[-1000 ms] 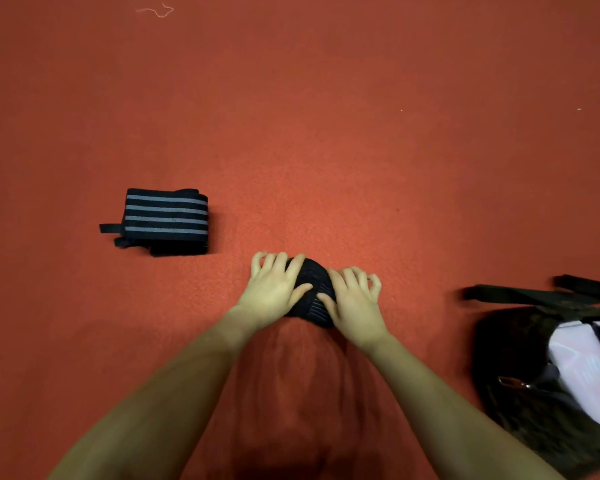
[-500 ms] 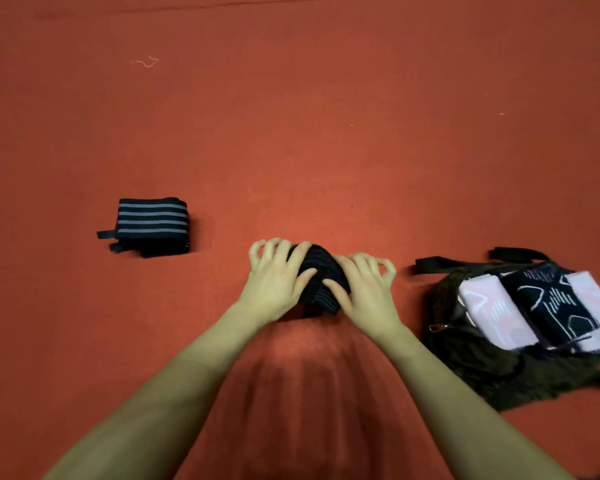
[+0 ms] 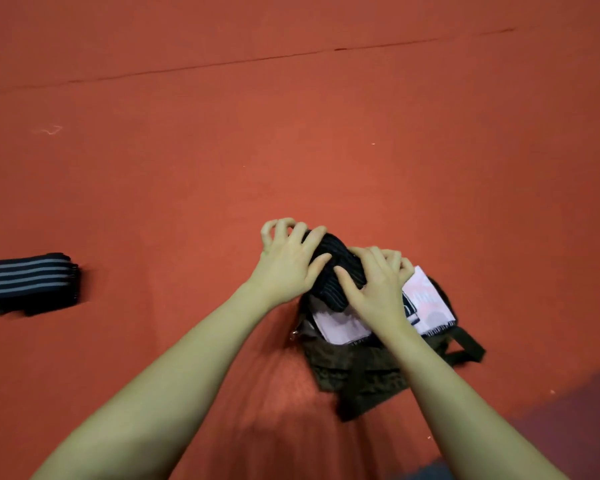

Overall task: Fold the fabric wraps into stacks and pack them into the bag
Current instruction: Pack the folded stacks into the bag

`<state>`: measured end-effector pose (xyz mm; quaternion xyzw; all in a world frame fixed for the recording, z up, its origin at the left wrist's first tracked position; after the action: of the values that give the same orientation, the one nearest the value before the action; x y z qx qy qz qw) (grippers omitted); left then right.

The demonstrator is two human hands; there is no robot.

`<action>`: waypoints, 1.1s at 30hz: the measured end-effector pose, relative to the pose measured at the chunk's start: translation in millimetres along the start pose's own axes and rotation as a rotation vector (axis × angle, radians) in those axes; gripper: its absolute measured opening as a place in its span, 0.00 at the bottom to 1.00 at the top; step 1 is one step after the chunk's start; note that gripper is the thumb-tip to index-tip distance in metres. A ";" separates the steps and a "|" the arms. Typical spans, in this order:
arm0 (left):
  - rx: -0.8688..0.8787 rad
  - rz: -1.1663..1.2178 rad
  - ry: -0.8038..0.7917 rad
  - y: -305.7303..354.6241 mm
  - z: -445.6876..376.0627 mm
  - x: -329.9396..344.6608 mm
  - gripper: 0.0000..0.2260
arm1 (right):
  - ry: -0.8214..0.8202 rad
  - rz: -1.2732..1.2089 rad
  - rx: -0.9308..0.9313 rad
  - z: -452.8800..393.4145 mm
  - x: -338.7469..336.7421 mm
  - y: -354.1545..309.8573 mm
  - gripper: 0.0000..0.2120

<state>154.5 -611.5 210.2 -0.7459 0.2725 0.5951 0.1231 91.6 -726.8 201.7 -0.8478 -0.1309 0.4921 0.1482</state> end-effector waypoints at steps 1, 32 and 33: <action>0.021 0.019 -0.007 18.9 -11.7 4.5 0.22 | 0.017 0.001 0.040 0.7 -10.0 18.1 0.16; 0.208 0.129 -0.539 171.7 -63.8 189.9 0.23 | -0.232 -0.137 0.693 64.5 18.3 280.1 0.10; 0.202 0.132 -0.529 170.6 -61.5 188.5 0.24 | -0.296 -0.150 0.677 63.2 25.1 280.5 0.11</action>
<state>137.6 -831.8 70.2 -0.5294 0.3368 0.7456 0.2245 69.8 -968.5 45.4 -0.6586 -0.0426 0.6125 0.4351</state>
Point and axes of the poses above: each hand's wrist, its own z-axis away from the middle knuckle, its own x-axis out of the palm, y = z × x, the point moved 10 cm from there along -z, towards the middle knuckle, and after that the axes turned 7 degrees about -x, right-handed, at the moved point
